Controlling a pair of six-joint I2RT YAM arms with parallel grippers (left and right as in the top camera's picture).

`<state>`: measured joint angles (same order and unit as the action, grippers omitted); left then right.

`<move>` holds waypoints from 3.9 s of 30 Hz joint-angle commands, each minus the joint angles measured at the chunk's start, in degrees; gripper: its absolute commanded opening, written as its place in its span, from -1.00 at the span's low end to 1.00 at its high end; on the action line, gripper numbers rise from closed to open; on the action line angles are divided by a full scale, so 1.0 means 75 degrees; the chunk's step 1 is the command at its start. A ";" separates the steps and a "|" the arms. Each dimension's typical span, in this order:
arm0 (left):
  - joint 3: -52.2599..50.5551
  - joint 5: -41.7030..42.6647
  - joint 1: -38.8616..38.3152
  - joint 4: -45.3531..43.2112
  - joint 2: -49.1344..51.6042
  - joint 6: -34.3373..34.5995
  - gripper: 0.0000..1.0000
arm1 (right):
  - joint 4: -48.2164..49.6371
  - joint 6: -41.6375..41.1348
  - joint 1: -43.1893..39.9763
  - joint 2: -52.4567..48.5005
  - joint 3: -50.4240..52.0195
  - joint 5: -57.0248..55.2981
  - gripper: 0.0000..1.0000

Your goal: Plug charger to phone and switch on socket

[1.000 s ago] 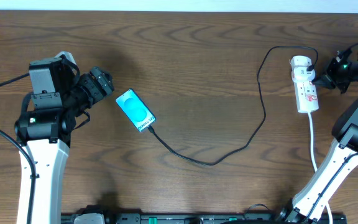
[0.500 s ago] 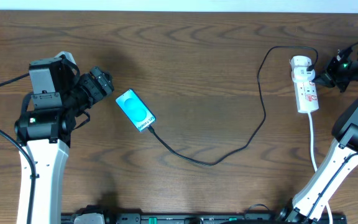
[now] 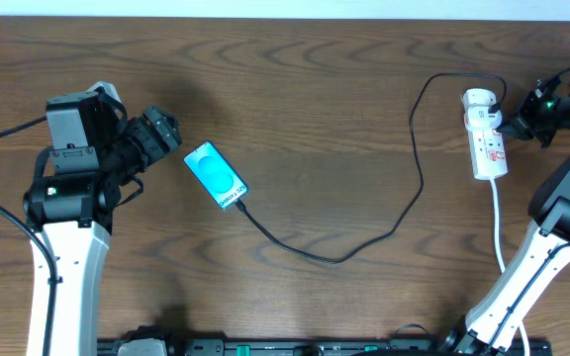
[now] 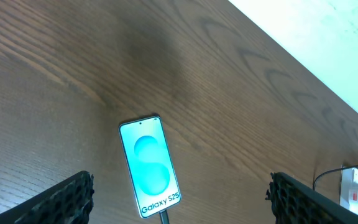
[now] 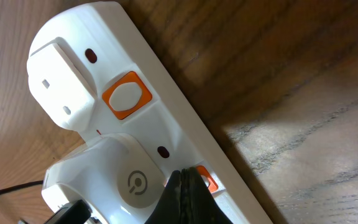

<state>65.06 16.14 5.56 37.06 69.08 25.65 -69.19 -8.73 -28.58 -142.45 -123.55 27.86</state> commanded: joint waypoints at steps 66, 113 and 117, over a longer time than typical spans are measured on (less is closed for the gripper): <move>0.0006 -0.0108 0.0032 0.0000 0.0020 -0.0073 0.81 | -0.0029 -0.0146 0.0691 -0.0125 0.0044 0.0332 -0.98; 0.0006 -0.0108 0.0032 0.0000 0.0020 -0.0073 0.81 | -0.0382 -0.0079 0.0699 -0.0125 0.0044 0.0332 -0.98; 0.0006 -0.0108 0.0032 0.0000 0.0020 -0.0073 0.82 | -0.0321 -0.0079 0.0752 -0.0125 0.0044 0.0332 -0.98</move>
<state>65.06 16.14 5.56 37.06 69.08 25.65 -71.07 -9.58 -27.44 -142.34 -124.09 25.19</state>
